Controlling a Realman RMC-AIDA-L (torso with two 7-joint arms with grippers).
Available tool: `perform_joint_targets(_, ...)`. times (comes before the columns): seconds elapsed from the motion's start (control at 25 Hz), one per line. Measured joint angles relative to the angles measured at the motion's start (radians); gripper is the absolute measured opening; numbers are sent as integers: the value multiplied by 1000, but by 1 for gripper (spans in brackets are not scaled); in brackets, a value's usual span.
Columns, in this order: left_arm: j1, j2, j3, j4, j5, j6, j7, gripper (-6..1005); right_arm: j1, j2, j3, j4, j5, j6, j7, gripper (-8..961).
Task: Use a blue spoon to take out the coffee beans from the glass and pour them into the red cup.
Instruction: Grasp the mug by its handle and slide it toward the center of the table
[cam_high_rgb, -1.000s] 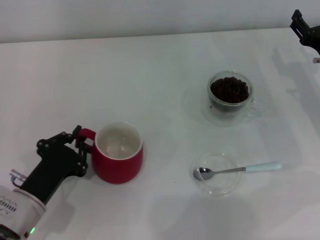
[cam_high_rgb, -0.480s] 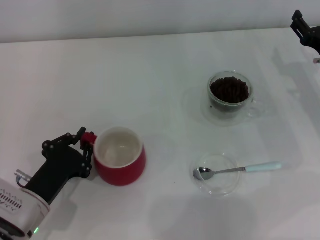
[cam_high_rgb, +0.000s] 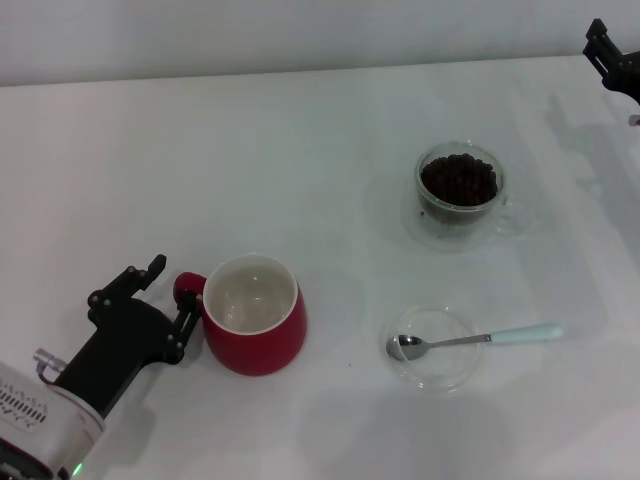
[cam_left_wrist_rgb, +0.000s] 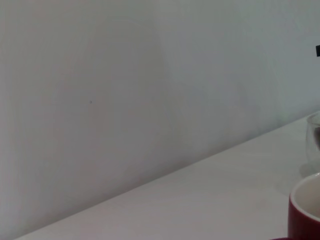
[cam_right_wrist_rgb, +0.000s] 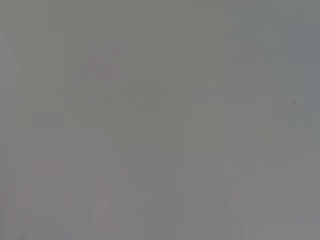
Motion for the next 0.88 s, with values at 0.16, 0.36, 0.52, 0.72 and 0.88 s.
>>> perform_joint_targets(0.16, 19, 0, -6, 6, -2, 5, 0, 433, 0, 0, 0, 0, 0, 0, 0, 832)
perform_joint_targets(0.36, 44, 3, -9, 19, -4, 7, -1, 489, -2, 0, 0, 0, 0, -1, 0, 833)
perform_joint_targets(0.52, 64, 5, -10, 25, -4, 13, -1, 613, -4, 0, 0, 0, -3, -2, 0, 833)
perform_joint_targets(0.72, 91, 6, -5, 26, -4, 55, -1, 795, -5, 0, 0, 0, -6, -2, 0, 834)
perform_joint_targets(0.88, 134, 9, -6, 9, -4, 137, -35, 893, -11, -7, -12, -1, -21, -9, 37, 833)
